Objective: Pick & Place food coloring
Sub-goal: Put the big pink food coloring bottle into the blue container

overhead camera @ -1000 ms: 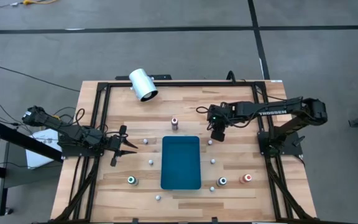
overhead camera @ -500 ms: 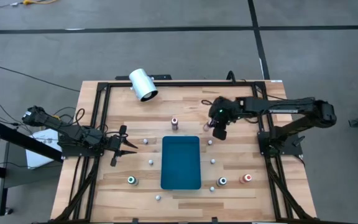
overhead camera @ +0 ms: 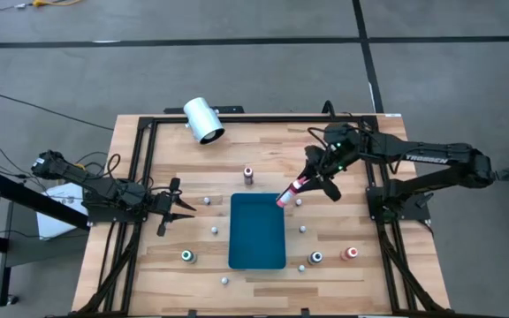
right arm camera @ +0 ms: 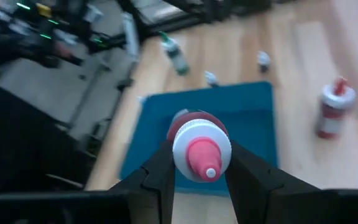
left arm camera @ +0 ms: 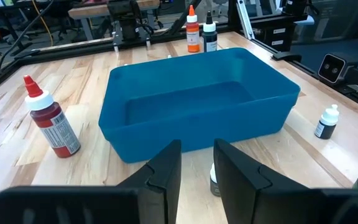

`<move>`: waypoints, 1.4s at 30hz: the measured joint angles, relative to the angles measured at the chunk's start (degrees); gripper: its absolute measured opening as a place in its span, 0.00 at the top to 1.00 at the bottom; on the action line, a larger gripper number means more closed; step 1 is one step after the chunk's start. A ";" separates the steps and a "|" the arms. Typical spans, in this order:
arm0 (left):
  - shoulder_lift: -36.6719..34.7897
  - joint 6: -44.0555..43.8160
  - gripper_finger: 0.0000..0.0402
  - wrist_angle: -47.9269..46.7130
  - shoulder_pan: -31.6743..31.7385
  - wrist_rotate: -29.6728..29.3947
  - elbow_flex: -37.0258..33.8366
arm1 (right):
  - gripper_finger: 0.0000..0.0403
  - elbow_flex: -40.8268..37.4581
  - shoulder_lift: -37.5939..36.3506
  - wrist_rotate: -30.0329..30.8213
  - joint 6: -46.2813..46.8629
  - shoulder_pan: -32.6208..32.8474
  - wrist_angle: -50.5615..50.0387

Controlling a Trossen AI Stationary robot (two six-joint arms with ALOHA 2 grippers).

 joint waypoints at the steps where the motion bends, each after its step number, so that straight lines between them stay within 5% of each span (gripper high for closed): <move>1: 0.00 0.00 0.78 0.00 0.00 0.00 0.00 | 0.73 0.00 -0.07 -0.79 0.09 0.26 0.08; 8: 0.00 -0.04 0.78 -0.02 0.00 0.00 0.00 | 0.73 0.00 -0.03 0.03 1.74 3.15 1.22; 29: 0.00 0.11 0.78 -0.02 0.02 0.00 0.01 | 0.72 0.80 0.06 31.28 11.51 15.08 1.78; 42: -0.02 0.09 0.78 -0.45 0.01 0.02 0.04 | 0.72 21.73 17.19 36.12 7.47 17.19 -17.37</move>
